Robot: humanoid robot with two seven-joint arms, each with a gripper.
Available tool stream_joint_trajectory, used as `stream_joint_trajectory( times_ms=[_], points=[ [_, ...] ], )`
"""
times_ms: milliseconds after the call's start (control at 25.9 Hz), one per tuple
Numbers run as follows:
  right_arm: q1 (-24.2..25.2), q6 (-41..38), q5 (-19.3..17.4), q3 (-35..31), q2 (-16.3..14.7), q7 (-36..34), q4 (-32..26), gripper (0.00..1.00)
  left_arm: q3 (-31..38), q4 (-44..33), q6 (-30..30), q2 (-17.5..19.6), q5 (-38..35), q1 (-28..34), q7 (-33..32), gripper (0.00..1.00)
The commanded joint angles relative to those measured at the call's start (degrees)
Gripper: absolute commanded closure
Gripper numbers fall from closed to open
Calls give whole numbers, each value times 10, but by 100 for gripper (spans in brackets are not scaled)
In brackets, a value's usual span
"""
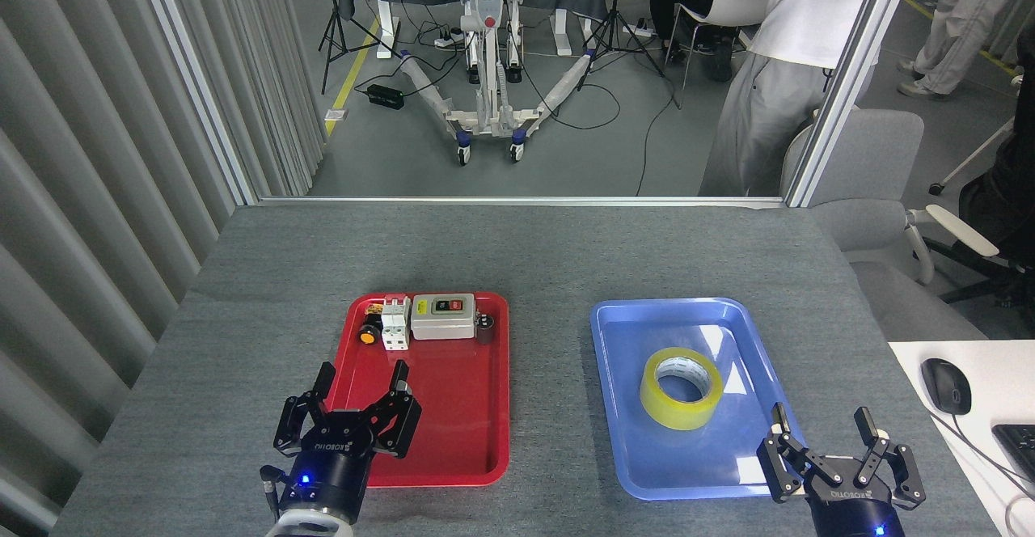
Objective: Place and move tape with both arms
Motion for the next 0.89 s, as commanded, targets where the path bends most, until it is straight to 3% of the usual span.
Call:
stream_joint_trajectory(
  times_ms=[0,850],
  points=[
    [4,-2,-1,2,0,-6,-1,0,-1,2,-1,-1,1,-6,0,1],
    [4,-2,-1,2,-2,-7,0,0,-7,5,0,-1,1,-6,0,1]
  ],
)
